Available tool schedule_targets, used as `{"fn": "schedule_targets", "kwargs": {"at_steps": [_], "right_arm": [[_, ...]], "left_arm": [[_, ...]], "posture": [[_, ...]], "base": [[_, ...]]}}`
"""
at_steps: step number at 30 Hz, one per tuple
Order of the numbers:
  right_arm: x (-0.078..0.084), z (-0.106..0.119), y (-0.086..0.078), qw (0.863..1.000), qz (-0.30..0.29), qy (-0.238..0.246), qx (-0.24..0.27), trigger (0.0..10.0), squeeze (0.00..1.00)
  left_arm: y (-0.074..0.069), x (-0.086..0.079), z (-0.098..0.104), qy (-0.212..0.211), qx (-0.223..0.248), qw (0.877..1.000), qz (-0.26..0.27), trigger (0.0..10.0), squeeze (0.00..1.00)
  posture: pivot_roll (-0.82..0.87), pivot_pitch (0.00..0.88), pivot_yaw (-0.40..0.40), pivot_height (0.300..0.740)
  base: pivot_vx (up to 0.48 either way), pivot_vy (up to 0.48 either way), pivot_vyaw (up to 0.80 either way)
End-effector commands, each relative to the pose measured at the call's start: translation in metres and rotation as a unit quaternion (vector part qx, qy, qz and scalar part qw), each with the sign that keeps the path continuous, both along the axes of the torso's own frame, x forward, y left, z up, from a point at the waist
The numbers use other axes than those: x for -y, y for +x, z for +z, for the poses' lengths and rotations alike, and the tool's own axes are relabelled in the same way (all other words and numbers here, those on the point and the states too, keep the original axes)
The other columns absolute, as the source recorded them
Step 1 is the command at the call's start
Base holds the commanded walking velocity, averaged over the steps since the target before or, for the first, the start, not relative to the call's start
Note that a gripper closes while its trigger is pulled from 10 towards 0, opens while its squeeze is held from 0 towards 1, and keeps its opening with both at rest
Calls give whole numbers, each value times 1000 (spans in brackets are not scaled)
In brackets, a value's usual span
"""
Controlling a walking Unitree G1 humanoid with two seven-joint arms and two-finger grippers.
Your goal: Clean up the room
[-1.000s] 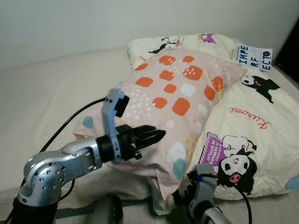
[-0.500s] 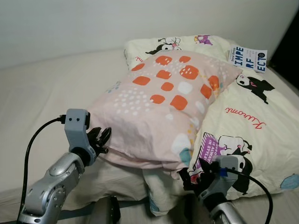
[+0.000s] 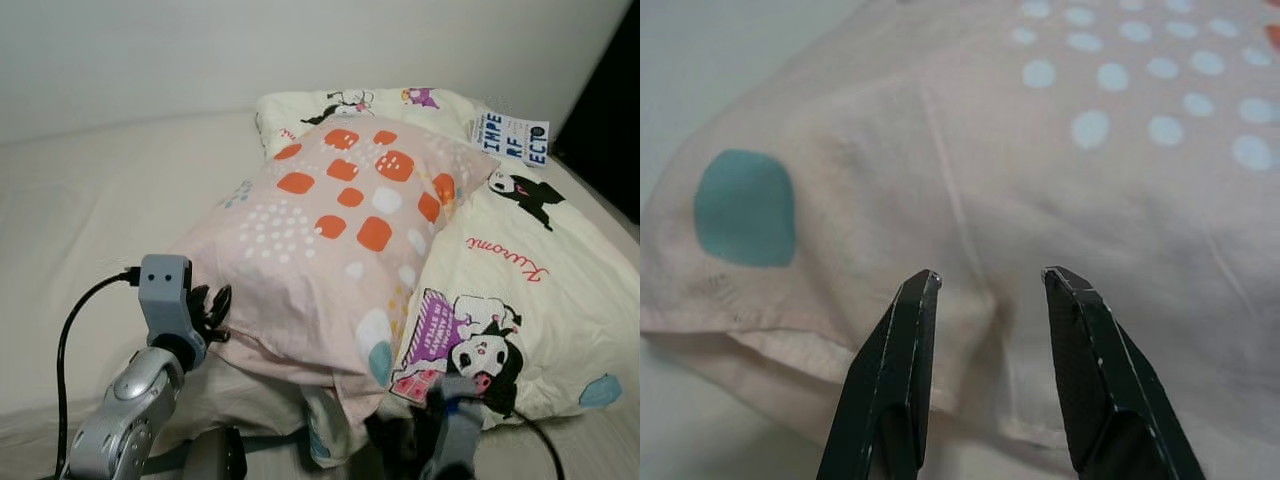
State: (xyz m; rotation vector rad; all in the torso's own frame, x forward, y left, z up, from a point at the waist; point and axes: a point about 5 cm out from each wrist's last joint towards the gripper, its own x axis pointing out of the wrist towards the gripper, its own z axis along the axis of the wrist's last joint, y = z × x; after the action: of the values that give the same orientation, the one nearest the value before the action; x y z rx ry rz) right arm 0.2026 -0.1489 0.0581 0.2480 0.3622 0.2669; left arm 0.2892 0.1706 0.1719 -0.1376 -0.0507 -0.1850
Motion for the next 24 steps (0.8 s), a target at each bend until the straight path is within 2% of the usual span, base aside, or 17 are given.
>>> {"fn": "schedule_targets", "kwargs": {"at_steps": [1, 4, 5, 6, 9, 10, 12, 15, 16, 17, 18, 21, 22, 24], "right_arm": [[5, -2, -5, 1000, -18, 3, 6, 10000, 0], [15, 8, -13, 996, -54, 54, 51, 10000, 0], [15, 8, -13, 996, -54, 54, 51, 10000, 0], [17, 14, -14, 992, -65, 83, 66, 10000, 0], [19, 19, -15, 988, -73, 111, 77, 10000, 0], [24, 29, -13, 980, -89, 151, 97, 10000, 0], [24, 29, -13, 980, -89, 151, 97, 10000, 0], [32, 40, 1, 964, -137, 196, 118, 10000, 0], [32, 40, 1, 964, -137, 196, 118, 10000, 0], [34, 42, 8, 959, -146, 210, 122, 10000, 0], [35, 44, 18, 956, -146, 220, 124, 10000, 325], [35, 45, 23, 956, -144, 225, 124, 10000, 325], [34, 47, 30, 955, -135, 232, 124, 10000, 1000], [32, 49, 45, 957, -104, 239, 126, 10000, 1000]], "left_arm": [[-2, -3, -5, 9, -2, 1000, 4, 10000, 0], [0, -14, -2, 3, 13, 1000, 15, 10000, 0], [0, -14, -2, 3, 13, 1000, 15, 10000, 0], [0, -21, 1, -23, 22, 999, 17, 10000, 0], [0, -28, 2, -42, 29, 999, 17, 10000, 0], [-1, -43, 3, -75, 36, 996, 9, 10000, 0], [-1, -43, 3, -75, 36, 996, 9, 10000, 0], [0, -67, 2, -94, 32, 994, 48, 10000, 0], [0, -67, 2, -94, 32, 994, 48, 10000, 0], [1, -73, 2, -98, 33, 993, 63, 10000, 0], [2, -77, 4, -101, 35, 992, 72, 10000, 0], [2, -78, 4, -101, 37, 991, 76, 10000, 0], [3, -78, 5, -102, 40, 991, 77, 10000, 0], [4, -76, 8, -102, 49, 991, 76, 10000, 0]], "posture": [[-37, 227, 19, 582], [-41, 231, 28, 582], [-41, 231, 28, 582], [-41, 232, 30, 582], [-41, 233, 31, 582], [-38, 238, 37, 582], [-38, 238, 37, 582], [-38, 242, 45, 582], [-38, 242, 45, 582], [-37, 245, 48, 582], [-36, 244, 48, 582], [-36, 244, 48, 582], [-31, 247, 46, 582], [-27, 247, 46, 582]], "base": [[0, 0, 0], [0, 0, 0], [0, 0, 0], [0, 0, 0], [0, 0, 0], [0, 0, 0], [0, 0, 0], [0, 0, 0], [0, 0, 0], [0, 0, 0], [0, 0, 0], [0, 0, 0], [0, 0, 0], [0, 0, 0]]}}
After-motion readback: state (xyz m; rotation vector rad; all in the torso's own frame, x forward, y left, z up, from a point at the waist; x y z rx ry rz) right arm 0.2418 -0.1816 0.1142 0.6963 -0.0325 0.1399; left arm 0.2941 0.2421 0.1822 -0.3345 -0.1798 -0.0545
